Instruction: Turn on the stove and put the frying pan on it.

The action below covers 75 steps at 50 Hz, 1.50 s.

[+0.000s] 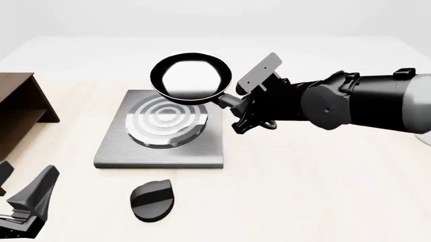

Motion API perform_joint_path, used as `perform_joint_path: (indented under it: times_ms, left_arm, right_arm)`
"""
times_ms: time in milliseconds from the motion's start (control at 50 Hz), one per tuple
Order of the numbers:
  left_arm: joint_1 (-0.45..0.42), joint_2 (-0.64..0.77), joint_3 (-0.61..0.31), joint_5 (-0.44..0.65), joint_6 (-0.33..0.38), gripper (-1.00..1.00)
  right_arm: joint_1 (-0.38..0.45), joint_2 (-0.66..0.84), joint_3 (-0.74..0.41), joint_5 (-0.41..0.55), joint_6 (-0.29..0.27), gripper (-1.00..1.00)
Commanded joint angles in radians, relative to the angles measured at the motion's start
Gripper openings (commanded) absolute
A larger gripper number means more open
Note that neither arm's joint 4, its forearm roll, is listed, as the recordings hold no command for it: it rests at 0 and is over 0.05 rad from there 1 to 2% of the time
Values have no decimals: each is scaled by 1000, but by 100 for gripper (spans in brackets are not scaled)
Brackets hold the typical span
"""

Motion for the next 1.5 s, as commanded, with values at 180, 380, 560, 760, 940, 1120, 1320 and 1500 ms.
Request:
perform_joint_path:
  times_ms: [180,380,560,760,940,1120,1320,1500]
  left_arm:
    - [6,0,0,-3,-21,100]
    - [7,0,0,-3,-22,100]
    - [5,0,0,-2,-22,100]
    - [5,0,0,-1,-20,100]
    - [5,0,0,0,-19,100]
    - [5,0,0,-1,-20,100]
    - [7,0,0,-3,-22,100]
    - [6,0,0,-3,-22,100]
  right_arm:
    - [57,65,-77,-26,43,-100]
    - [86,105,-85,-49,52,-100]
    - [107,144,-93,-70,53,-100]
    - [108,176,-97,-90,51,-100]
    - [119,211,-101,-108,54,-100]
    - [122,245,-106,-120,50,-100]
    - [115,263,-97,-141,42,-100]
    - [116,275,-94,-149,37,-100]
